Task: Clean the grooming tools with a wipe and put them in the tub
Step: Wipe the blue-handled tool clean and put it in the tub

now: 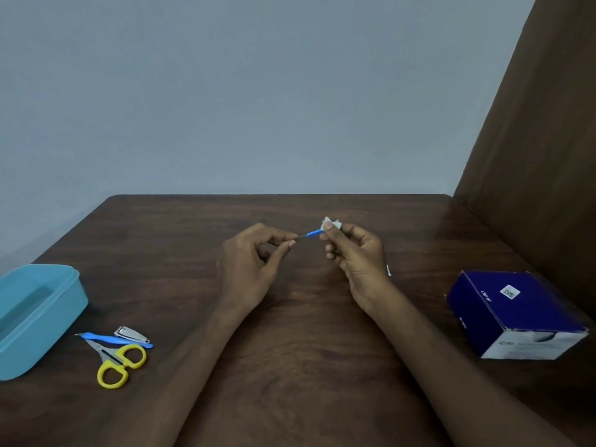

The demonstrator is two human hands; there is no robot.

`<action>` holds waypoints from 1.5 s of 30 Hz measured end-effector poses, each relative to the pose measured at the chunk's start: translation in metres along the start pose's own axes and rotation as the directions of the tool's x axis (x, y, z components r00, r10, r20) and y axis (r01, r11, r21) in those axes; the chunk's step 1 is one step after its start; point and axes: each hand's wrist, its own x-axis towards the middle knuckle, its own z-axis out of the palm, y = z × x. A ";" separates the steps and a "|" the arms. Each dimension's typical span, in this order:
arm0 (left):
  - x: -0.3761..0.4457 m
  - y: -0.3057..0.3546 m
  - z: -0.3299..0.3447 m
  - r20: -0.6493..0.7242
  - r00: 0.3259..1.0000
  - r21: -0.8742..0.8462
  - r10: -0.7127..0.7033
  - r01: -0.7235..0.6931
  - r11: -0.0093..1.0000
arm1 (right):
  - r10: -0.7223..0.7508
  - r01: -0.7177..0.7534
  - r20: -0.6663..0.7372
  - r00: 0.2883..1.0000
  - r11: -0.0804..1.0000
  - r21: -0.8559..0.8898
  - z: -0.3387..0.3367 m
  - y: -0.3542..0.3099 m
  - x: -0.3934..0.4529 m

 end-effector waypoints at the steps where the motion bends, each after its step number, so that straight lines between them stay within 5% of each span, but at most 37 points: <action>1: 0.000 0.000 0.000 -0.005 1.000 -0.009 -0.018 0.018 1.000 | -0.005 0.006 -0.035 0.999 1.000 0.018 -0.001 0.000 0.001; 5: 0.002 0.001 0.000 -0.042 0.998 -0.053 -0.055 0.052 0.997 | -0.008 0.005 -0.068 0.998 0.999 -0.043 -0.001 0.004 -0.002; 8: 0.002 0.001 0.001 -0.012 1.000 -0.096 -0.027 0.026 0.995 | 0.007 0.001 0.067 0.998 0.993 -0.118 0.006 0.005 -0.010; 12: 0.003 -0.003 0.003 0.020 0.999 -0.078 -0.042 0.044 0.996 | 0.043 -0.045 0.211 0.977 0.999 0.003 0.014 -0.001 -0.018; 27: 0.003 -0.004 0.003 0.041 0.996 -0.052 -0.078 0.080 0.995 | 0.082 -0.094 0.112 0.990 0.989 0.113 0.004 -0.011 -0.013; 32: 0.004 -0.003 0.004 0.063 0.994 -0.109 -0.092 0.099 0.989 | 0.109 -0.111 0.212 0.971 0.994 0.000 0.013 -0.004 -0.020; 36: 0.004 -0.004 0.004 0.071 0.991 -0.092 -0.116 0.122 0.988 | 0.071 -0.083 0.093 0.993 0.988 0.132 0.010 -0.009 -0.015; 39: 0.004 -0.005 0.005 0.085 0.982 -0.120 -0.169 0.179 0.977 | -0.144 0.133 -0.046 0.988 0.971 -0.197 0.001 -0.003 -0.008; 41: 0.005 -0.006 0.005 0.081 0.974 -0.156 -0.211 0.221 0.963 | -0.319 0.240 -0.087 0.944 0.841 -0.485 -0.002 0.004 -0.005; 45: 0.006 -0.005 0.006 0.108 0.965 -0.191 -0.240 0.258 0.947 | -0.441 0.283 -0.176 0.880 0.786 -0.550 -0.006 0.005 -0.002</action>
